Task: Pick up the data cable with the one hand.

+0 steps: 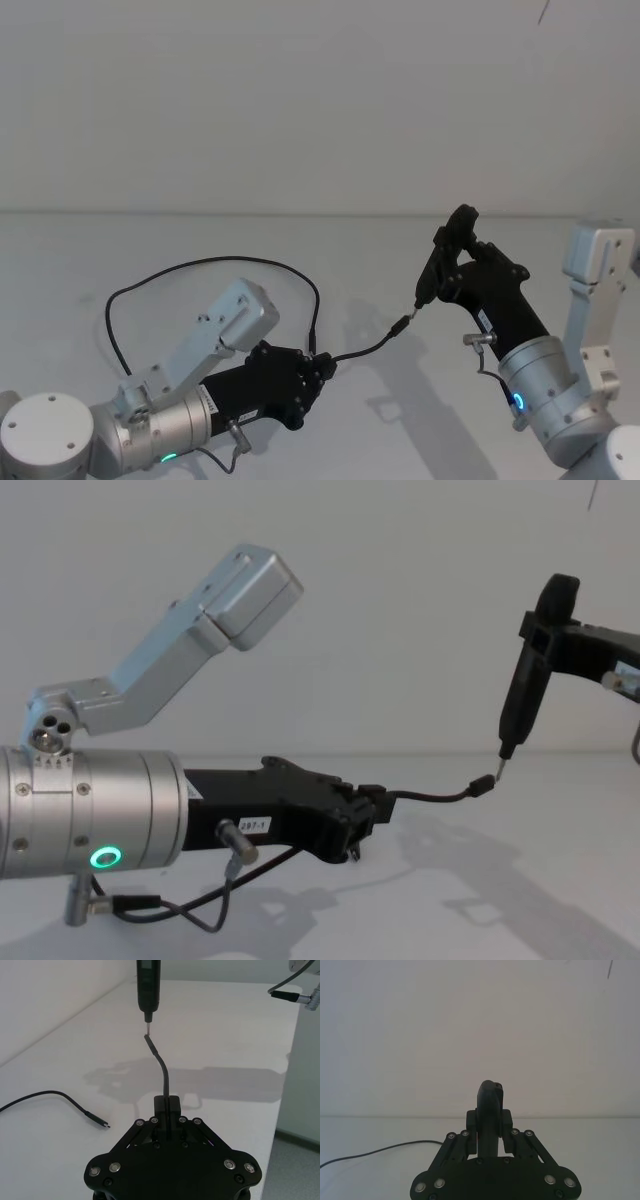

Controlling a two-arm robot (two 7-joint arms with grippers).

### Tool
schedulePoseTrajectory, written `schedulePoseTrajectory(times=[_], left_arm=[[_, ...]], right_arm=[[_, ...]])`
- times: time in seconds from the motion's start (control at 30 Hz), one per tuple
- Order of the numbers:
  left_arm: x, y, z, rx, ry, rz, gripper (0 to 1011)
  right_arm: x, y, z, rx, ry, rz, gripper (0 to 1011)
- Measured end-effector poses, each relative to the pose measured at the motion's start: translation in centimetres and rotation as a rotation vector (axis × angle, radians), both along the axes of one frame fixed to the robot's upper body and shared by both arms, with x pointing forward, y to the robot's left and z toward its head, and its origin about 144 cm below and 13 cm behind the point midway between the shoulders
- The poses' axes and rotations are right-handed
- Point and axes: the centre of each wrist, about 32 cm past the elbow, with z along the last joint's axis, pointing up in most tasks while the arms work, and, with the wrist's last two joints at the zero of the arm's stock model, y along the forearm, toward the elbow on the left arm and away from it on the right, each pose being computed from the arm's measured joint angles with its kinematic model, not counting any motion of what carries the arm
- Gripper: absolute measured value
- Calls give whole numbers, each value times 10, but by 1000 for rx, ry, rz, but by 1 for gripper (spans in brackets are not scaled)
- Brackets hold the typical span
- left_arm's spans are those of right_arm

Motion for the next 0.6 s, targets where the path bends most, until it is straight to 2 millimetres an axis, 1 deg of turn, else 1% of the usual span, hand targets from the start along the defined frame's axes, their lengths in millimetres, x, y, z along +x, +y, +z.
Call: schedulePoseTrajectory(times=[0.6], left_arm=[[0, 0, 0, 0, 0, 0, 40]], right_arm=[[0, 4, 0, 7, 22, 32, 279]])
